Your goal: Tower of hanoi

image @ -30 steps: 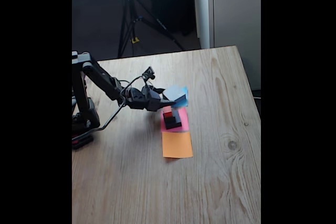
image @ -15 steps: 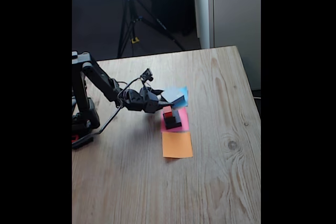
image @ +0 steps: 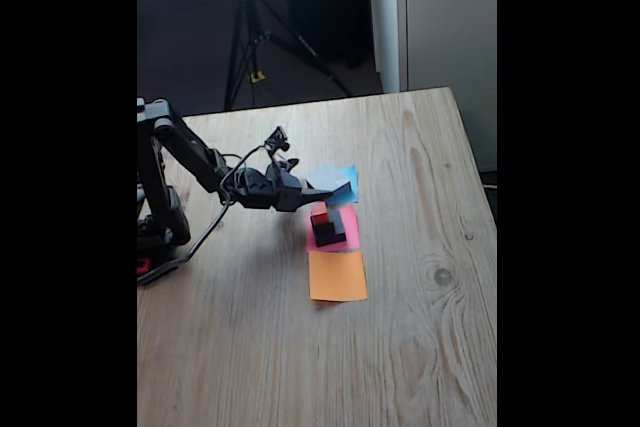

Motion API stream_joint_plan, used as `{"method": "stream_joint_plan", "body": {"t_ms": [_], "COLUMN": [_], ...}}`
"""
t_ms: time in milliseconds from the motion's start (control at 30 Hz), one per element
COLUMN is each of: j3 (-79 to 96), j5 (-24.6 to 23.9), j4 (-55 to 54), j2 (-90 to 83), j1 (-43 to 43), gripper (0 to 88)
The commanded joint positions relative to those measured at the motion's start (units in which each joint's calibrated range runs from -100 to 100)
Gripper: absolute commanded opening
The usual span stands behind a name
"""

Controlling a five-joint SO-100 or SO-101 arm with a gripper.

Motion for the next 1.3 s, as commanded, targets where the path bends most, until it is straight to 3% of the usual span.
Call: {"method": "stream_joint_plan", "body": {"t_ms": [0,100,233,300,400,600,867,1267], "j3": [-2.6,-3.9,-3.7,-4.1,-7.2,-18.0,-34.4,-61.1], "j5": [0.5,0.5,0.5,0.5,0.5,0.5,0.5,0.5], "j4": [2.3,5.6,9.2,13.9,24.8,53.8,86.4,112.0], "j2": [-5.8,-8.5,-12.9,-15.7,-20.8,-31.5,-39.6,-42.6], "j1": [-1.4,-1.7,-1.6,-1.3,-0.8,-0.4,3.1,11.8], "gripper": [50.6,45.4,27.6,23.4,18.4,0.3,0.3,0.3]}}
